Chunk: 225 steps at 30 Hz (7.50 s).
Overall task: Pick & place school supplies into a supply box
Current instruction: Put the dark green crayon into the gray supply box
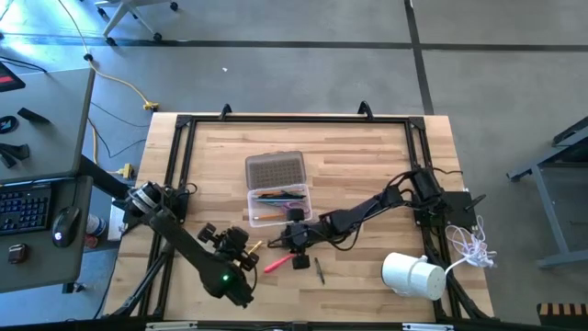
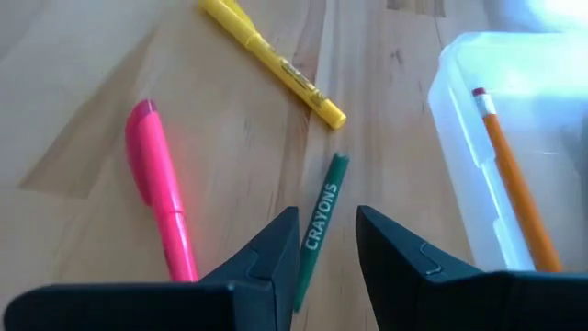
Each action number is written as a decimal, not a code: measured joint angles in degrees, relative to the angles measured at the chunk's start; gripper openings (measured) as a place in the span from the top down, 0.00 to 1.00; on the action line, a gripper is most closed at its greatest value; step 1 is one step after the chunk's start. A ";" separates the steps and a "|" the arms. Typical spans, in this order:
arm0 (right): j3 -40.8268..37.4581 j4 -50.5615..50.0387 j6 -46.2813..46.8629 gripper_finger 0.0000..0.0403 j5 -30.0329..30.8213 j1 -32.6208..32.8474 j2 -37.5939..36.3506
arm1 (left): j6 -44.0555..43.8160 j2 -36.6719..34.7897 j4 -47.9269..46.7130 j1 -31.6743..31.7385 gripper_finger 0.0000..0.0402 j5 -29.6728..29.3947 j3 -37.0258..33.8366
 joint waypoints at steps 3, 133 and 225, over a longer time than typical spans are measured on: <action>-0.02 -0.41 -0.95 0.76 3.28 0.73 0.00 | 0.21 0.00 -0.01 1.24 0.78 0.03 0.00; -10.12 -13.31 -44.64 0.64 -31.55 4.13 -7.13 | 6.05 0.04 0.05 3.27 0.78 2.22 -0.04; -10.26 -0.92 -49.45 0.96 -37.84 -22.14 -14.88 | 7.46 0.04 0.47 3.30 0.78 4.59 -0.04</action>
